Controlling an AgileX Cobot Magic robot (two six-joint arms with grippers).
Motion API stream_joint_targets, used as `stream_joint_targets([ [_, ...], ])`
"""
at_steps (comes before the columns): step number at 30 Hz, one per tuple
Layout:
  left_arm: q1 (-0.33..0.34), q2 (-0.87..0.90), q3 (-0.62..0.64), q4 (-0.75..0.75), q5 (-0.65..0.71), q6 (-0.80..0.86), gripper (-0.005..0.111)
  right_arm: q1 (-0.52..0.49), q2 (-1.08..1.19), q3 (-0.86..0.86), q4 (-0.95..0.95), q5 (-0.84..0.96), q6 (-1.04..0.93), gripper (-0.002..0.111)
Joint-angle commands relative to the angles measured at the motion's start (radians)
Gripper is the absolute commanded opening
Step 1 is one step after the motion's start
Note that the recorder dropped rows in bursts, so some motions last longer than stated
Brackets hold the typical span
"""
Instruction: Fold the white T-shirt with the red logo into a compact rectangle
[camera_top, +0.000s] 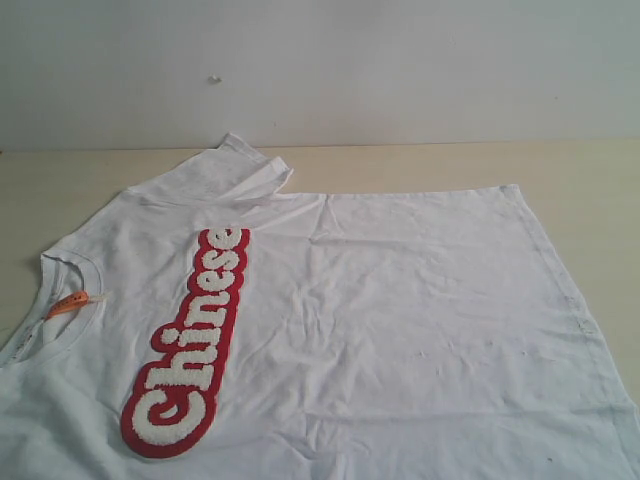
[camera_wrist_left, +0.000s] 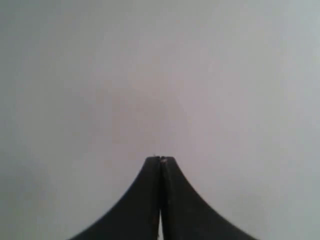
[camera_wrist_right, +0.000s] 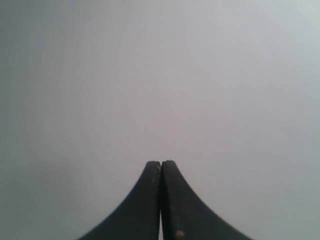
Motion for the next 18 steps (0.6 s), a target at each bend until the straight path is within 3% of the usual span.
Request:
stream_joint_targets([
  [1, 0.001, 0.131, -0.124, 0.070, 0.176, -0.006, 0.000, -0.005, 0.113, -0.115, -0.100, 0.118, 0.001, 0.000],
  [7, -0.025, 0.347, -0.198, 0.078, 0.311, 0.068, 0.000, -0.003, 0.300, -0.240, -0.168, 0.284, -0.021, 0.000],
  [14, -0.101, 0.672, -0.336, 0.062, 0.573, 0.329, 0.000, -0.003, 0.605, -0.345, -0.157, 0.431, -0.162, 0.000],
  [18, -0.141, 0.801, -0.400, -0.054, 0.671, 0.558, 0.000, -0.003, 0.747, -0.396, -0.130, 0.504, -0.207, 0.000],
])
